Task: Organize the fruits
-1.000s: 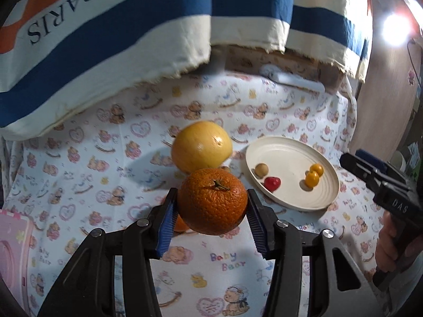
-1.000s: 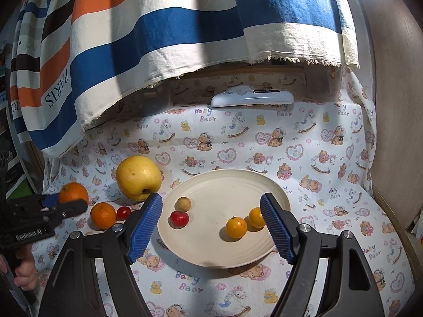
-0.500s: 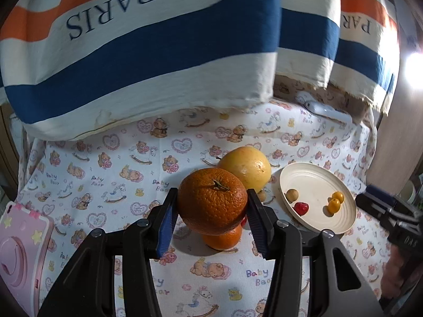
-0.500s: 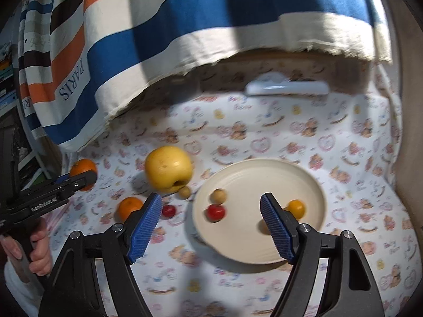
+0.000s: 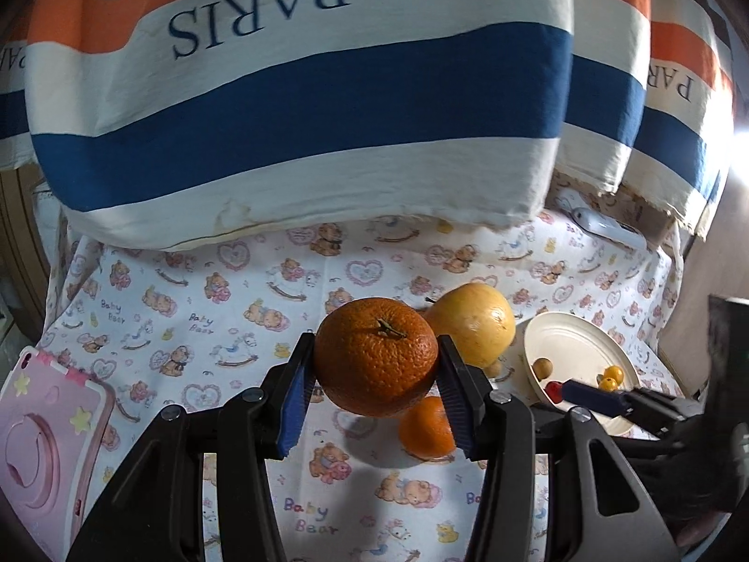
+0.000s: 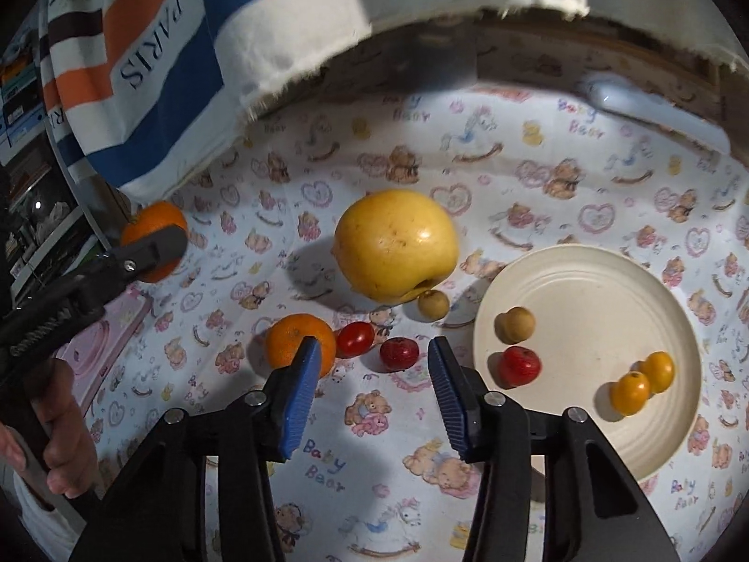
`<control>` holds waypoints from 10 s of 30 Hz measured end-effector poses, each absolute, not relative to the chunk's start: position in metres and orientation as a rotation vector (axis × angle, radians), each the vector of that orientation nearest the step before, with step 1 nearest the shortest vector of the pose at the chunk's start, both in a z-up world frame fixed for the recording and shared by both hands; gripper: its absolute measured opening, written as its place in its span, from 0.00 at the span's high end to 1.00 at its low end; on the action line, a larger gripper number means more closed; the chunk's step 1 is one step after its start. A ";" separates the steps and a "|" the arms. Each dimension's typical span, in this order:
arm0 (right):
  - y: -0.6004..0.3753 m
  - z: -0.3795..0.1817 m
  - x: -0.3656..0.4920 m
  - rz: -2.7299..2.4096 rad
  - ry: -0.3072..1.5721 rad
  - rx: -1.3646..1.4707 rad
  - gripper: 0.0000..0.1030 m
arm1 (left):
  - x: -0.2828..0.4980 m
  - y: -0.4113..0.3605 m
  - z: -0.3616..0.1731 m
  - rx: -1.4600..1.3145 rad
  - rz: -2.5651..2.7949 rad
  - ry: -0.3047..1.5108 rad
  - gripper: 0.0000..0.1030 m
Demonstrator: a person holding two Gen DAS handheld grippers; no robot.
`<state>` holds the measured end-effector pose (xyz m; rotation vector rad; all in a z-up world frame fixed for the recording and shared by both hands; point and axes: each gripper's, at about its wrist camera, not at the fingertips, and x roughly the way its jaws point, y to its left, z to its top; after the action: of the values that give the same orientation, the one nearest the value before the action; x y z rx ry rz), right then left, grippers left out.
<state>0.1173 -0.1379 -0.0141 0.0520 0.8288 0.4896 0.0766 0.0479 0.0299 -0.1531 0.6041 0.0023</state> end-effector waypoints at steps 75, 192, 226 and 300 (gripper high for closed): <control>-0.312 -0.008 0.088 0.186 0.663 0.157 0.73 | 0.048 -0.086 0.024 0.071 -0.249 0.625 0.53; -0.292 0.015 0.046 0.192 0.404 0.091 0.13 | 0.016 -0.023 0.055 0.028 -0.076 0.288 0.01; -0.279 -0.006 0.058 0.192 0.485 0.066 0.13 | 0.108 0.003 -0.035 -0.078 -0.140 0.790 0.20; -0.078 -0.066 0.162 0.385 0.983 -0.008 0.74 | 0.086 0.078 0.014 -0.252 0.040 0.730 0.53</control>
<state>0.1622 -0.0781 -0.0657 -0.0082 0.9831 0.3845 0.0863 0.0780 0.0143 -0.2520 0.7298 0.0399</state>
